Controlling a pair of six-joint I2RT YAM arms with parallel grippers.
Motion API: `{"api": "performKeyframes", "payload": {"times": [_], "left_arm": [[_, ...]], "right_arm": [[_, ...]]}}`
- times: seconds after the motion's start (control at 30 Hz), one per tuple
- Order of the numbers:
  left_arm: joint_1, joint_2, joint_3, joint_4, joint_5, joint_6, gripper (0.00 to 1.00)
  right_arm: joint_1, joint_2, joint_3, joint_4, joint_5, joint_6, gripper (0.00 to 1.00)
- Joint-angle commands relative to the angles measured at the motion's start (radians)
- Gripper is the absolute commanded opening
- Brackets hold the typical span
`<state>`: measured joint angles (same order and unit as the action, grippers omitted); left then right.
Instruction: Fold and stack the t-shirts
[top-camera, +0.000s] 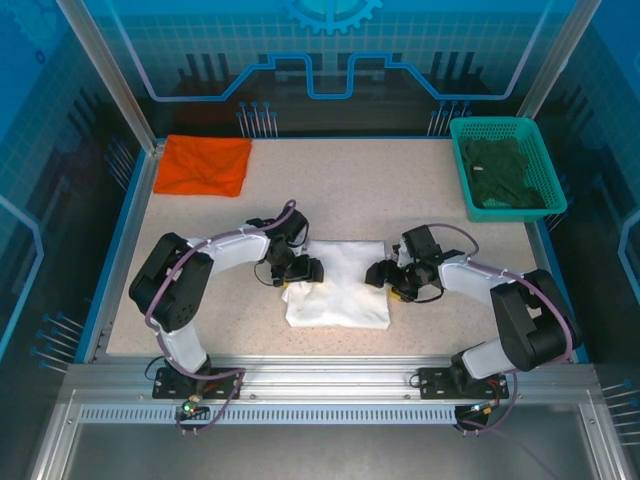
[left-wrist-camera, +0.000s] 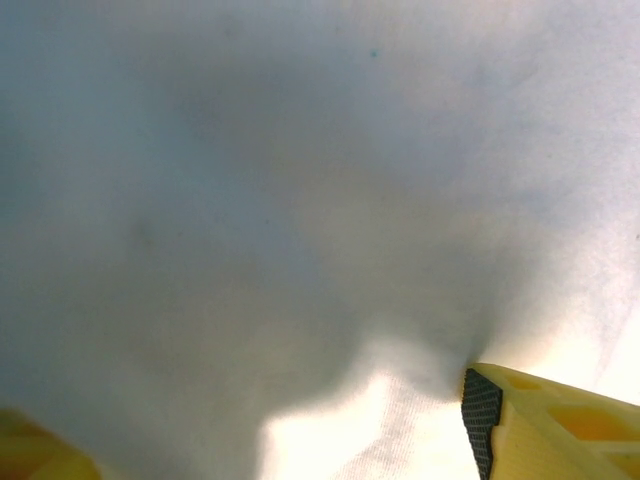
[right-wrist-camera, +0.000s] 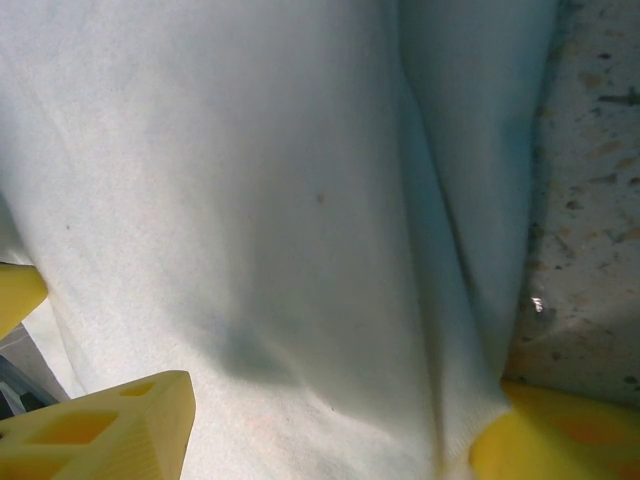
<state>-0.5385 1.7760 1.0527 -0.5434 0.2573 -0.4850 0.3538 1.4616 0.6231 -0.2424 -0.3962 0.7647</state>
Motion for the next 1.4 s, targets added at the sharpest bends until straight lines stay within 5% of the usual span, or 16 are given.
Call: {"api": "performKeyframes", "payload": {"times": [0.0, 0.2, 0.33, 0.47, 1.03, 1.37], "left_arm": [[-0.020, 0.029, 0.022, 0.032, -0.063, 0.020, 0.65], [-0.055, 0.005, 0.066, 0.020, -0.201, -0.008, 0.44], [-0.064, 0.049, 0.131, -0.007, -0.245, -0.046, 0.17], [-0.065, 0.094, 0.183, -0.044, -0.300, -0.034, 0.07], [0.139, 0.256, 0.600, -0.109, -0.363, 0.217, 0.00], [0.207, 0.541, 1.039, -0.272, -0.396, 0.446, 0.00]], "right_arm": [[0.008, 0.060, -0.011, 0.049, -0.040, -0.022, 0.72], [0.005, 0.060, -0.002, 0.036, -0.043, -0.029, 0.72], [0.002, 0.049, 0.015, 0.008, -0.040, -0.028, 0.72], [-0.009, -0.006, 0.035, -0.051, -0.020, -0.030, 0.72], [0.014, -0.467, 0.143, -0.450, 0.209, 0.098, 0.70], [0.031, -0.590, 0.239, -0.716, 0.294, 0.029, 0.70]]}}
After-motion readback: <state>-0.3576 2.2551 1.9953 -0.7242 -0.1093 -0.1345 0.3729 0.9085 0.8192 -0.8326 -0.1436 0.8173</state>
